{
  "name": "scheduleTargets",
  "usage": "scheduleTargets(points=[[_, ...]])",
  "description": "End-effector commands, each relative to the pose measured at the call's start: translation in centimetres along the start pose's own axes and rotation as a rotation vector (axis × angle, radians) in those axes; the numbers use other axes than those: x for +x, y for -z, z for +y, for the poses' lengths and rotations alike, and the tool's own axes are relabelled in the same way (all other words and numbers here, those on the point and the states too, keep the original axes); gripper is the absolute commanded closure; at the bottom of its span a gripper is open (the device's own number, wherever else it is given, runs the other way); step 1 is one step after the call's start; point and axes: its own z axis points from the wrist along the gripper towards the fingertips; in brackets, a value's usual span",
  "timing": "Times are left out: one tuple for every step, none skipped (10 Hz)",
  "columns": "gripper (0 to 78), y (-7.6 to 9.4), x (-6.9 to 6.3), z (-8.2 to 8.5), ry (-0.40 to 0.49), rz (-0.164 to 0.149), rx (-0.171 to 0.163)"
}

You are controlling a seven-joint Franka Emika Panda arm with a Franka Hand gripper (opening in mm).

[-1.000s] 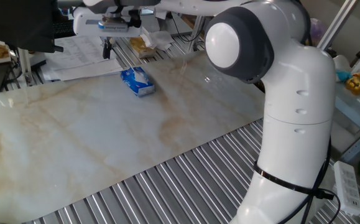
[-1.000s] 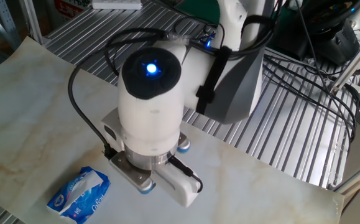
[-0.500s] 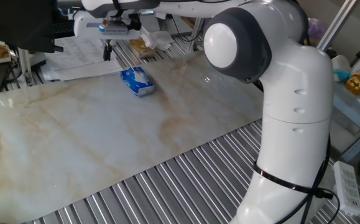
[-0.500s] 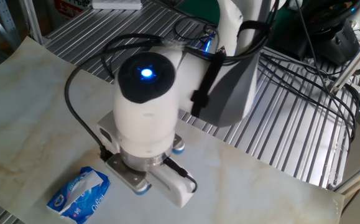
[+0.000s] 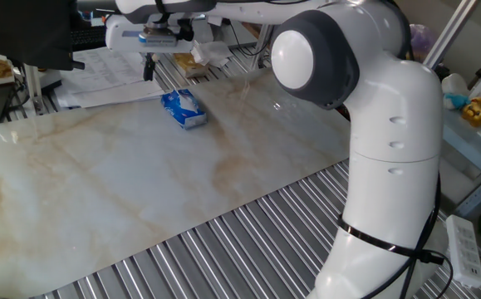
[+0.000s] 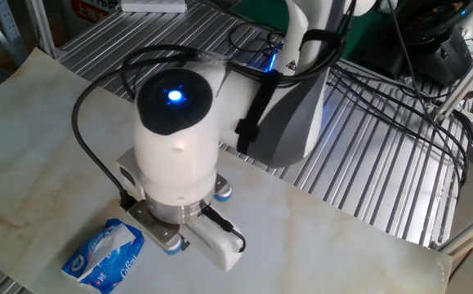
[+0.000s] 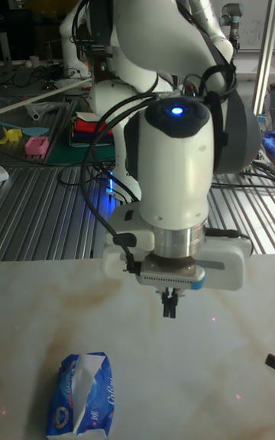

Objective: Pull out a napkin

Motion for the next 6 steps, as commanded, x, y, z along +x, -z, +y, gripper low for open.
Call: scheduleTargets(points=[[77.6, -0.7, -1.1, -2.6, 0.052, -0.018, -0.004], [77.6, -0.5, -1.2, -2.9, 0.054, -0.016, 0.001], [77.6, -0.2, -1.3, -3.6, 0.069, -0.012, 0.002], [77.6, -0.2, -1.5, -4.4, 0.086, -0.011, 0.002], [77.6, -0.3, -1.7, -5.2, 0.102, -0.013, 0.002], [77.6, -0.4, -1.8, -5.9, 0.113, -0.015, 0.002]])
